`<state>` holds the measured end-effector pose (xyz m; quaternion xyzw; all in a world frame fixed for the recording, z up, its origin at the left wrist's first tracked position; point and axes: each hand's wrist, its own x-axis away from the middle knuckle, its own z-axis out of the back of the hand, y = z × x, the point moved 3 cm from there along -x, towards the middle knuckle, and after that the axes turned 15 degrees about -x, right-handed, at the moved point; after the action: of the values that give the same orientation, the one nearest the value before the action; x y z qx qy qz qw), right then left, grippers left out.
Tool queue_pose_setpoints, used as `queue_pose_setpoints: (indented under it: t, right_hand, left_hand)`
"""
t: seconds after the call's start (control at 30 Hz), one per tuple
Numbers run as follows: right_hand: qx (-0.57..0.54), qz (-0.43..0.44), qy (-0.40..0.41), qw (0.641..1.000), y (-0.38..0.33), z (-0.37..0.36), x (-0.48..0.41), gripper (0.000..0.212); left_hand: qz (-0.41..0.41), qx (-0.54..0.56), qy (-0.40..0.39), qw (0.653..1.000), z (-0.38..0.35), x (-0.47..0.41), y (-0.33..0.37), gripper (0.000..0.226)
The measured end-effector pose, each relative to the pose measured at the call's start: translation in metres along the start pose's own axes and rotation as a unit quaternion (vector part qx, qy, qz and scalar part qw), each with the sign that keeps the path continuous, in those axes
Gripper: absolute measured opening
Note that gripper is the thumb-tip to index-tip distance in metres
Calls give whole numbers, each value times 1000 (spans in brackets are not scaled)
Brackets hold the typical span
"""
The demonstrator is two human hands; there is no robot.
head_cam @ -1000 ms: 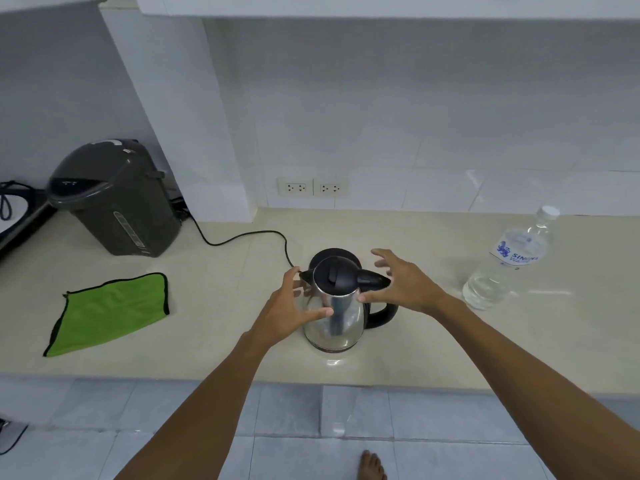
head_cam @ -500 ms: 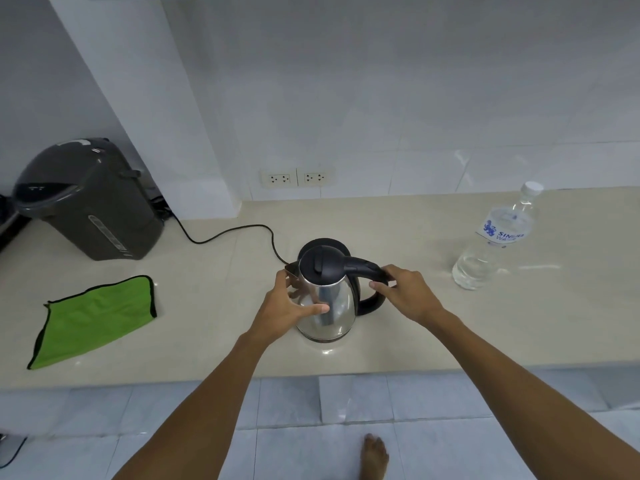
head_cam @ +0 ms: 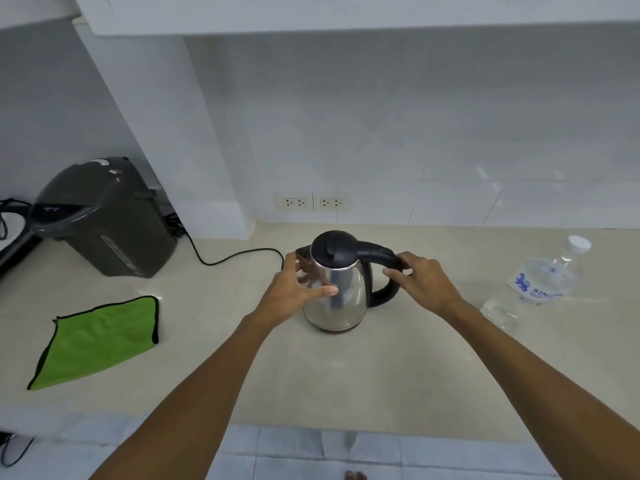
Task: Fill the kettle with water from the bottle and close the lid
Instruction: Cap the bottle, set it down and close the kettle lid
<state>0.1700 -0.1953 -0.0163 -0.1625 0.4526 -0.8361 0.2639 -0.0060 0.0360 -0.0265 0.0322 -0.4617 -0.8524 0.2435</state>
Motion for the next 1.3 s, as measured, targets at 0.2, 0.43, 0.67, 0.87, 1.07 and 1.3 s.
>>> queue_pose_setpoints:
  t: [0.2,0.43,0.67,0.87,1.07,1.3]
  right_hand:
    - [-15,4,3,1000,6,6,-48,36]
    - [-10,5,-22,1000,24,-1,-72,35]
    - [-23,-1,-37,999,25,-9,-76,34]
    - [-33,-20,-37,999,30,-14,-70,34]
    - [-29,-27,-31,999,27,-16,-68,36]
    - [-25,-35,-25,999,27,-18,-67,36]
  left_hand:
    - [10,-1,9,1000,0,-48,9,98]
    - [32,9,17,999,-13,-68,-5,88]
    - [44,-4,21,999,-10,-68,-12,95]
    - [41,-10,31,999,-14,-62,-15,91]
    - [35,-14,35,999,-14,-59,-10,85]
    - [35,-9,39,999,-14,-57,-8,83]
